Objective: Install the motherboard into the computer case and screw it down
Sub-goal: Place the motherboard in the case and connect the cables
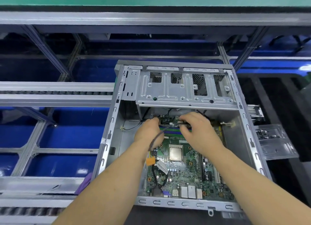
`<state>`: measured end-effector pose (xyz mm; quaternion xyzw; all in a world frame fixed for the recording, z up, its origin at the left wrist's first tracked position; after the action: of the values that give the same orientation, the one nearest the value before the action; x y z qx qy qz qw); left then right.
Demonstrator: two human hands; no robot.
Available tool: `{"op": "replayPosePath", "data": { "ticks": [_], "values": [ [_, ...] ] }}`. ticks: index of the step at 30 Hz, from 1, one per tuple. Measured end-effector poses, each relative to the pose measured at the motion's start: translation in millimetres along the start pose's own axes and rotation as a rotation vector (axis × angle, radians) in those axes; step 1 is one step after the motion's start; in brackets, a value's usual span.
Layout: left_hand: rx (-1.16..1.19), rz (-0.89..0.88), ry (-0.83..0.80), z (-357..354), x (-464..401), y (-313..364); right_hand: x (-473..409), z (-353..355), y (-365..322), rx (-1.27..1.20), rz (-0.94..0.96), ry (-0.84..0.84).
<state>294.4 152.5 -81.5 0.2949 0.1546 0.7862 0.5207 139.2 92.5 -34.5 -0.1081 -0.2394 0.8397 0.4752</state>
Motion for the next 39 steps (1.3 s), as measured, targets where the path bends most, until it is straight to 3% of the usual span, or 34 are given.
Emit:
{"op": "replayPosePath", "data": {
  "ticks": [4, 6, 26, 39],
  "values": [
    [0.014, -0.039, 0.002, -2.2, 1.1, -1.9, -7.6, -24.7, 18.4, 0.426, -0.058, -0.277],
    [0.020, -0.043, 0.013, -1.9, 0.6, -2.7, -8.9, -31.2, 19.9, 0.488, -0.050, -0.339],
    [0.054, -0.018, 0.019, -2.7, 0.1, -2.6, -23.1, -30.1, 26.1, 0.480, -0.188, -0.240],
    [0.054, -0.025, 0.043, 0.6, 2.2, -2.1, -22.6, -35.0, 32.0, 0.428, -0.094, -0.283]
  ]
}}
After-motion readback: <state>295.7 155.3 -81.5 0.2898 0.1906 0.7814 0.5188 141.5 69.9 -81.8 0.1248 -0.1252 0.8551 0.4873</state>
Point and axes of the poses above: each hand's wrist, its own x-axis away from the middle knuckle, its own z-axis out of the back of the hand, y = z × x, the point moved 5 cm from there along -x, towards the middle knuckle, and after that the axes turned 11 degrees about -z, right-handed, at the moved point
